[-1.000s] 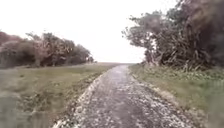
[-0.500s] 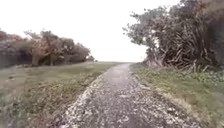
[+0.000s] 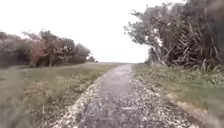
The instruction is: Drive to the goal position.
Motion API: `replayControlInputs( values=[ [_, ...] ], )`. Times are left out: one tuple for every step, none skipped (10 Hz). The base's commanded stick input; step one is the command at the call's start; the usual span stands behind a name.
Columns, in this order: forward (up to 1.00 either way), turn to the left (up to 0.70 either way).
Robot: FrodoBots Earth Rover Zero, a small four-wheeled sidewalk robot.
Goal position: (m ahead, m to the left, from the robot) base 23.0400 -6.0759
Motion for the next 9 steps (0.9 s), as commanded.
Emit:
replayControlInputs(
  values=[
    [0.99, 0.00],
    [0.99, 0.00],
    [0.99, 0.00],
    [0.99, 0.00],
    [0.99, 0.00],
    [0.99, 0.00],
    [0.99, -0.09],
    [0.99, -0.19],
    [0.99, -0.33]
  ],
)
